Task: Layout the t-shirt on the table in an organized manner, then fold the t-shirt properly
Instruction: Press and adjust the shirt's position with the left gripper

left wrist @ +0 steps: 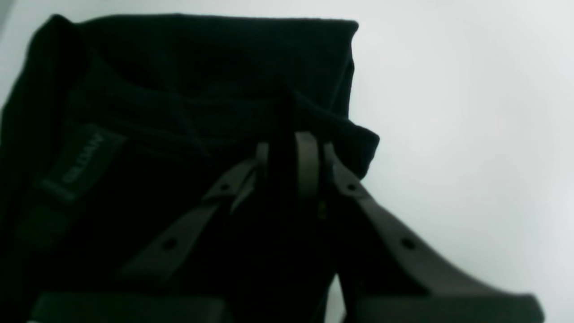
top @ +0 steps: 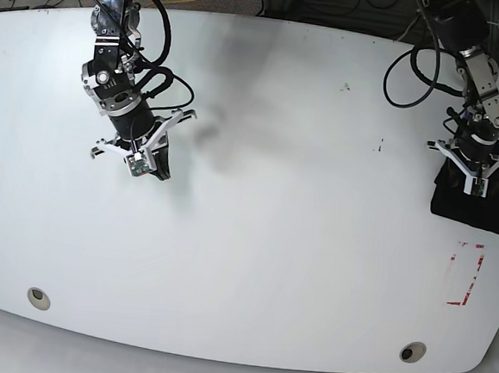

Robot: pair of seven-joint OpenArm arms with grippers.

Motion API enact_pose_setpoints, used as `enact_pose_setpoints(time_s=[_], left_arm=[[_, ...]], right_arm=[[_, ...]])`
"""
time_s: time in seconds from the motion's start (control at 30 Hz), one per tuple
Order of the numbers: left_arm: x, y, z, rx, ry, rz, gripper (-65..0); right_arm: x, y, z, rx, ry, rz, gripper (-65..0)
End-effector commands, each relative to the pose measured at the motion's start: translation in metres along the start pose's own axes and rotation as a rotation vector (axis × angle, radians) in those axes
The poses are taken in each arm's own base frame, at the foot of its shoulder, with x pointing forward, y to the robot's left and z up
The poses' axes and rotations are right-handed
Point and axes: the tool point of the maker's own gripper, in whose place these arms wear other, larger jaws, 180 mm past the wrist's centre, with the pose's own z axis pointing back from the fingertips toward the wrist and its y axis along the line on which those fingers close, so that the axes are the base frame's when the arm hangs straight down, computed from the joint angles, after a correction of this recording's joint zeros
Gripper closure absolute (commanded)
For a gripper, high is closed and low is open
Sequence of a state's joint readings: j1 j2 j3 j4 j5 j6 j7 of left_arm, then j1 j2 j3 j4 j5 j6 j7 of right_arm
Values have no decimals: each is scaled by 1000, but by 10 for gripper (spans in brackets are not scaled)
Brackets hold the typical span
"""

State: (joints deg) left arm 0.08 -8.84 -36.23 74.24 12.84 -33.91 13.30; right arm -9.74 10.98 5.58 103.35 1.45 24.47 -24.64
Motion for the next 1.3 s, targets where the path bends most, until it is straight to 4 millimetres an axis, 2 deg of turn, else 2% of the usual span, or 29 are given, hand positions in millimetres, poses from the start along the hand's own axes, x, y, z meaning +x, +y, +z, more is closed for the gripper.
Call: enact_pose_setpoints(time_s=[0.0, 0.23, 0.5, 0.67, 0.77, 0.9, 1.0, 1.13, 1.27], left_arm=[[9, 22, 7, 43, -36, -9, -61], [3, 49, 18, 96, -24, -10, -61], [4, 59, 23, 122, -39, 20, -61], [5, 58, 23, 121, -41, 21, -61], [13, 58, 24, 125, -60, 13, -61], [27, 36, 21, 88, -107, 31, -61], [46, 23, 22, 58, -157, 10, -61], [74, 0, 25, 12, -240, 11, -61], [98, -11, 35, 1, -319, 19, -61]], right_arm=[[15, -5, 1, -8, -52, 9, -19], [15, -4, 1, -8, -50, 9, -19], [14, -4, 2, -7, -49, 9, -19], [14, -4, 2, -7, -49, 9, -19], [14, -4, 2, -7, -49, 9, -19], [13, -3, 3, -6, -48, 9, -19], [16, -3, 3, -7, -54, 12, -19], [30, -3, 8, -12, -89, 29, -19], [47, -5, 14, -24, -132, 50, -19]])
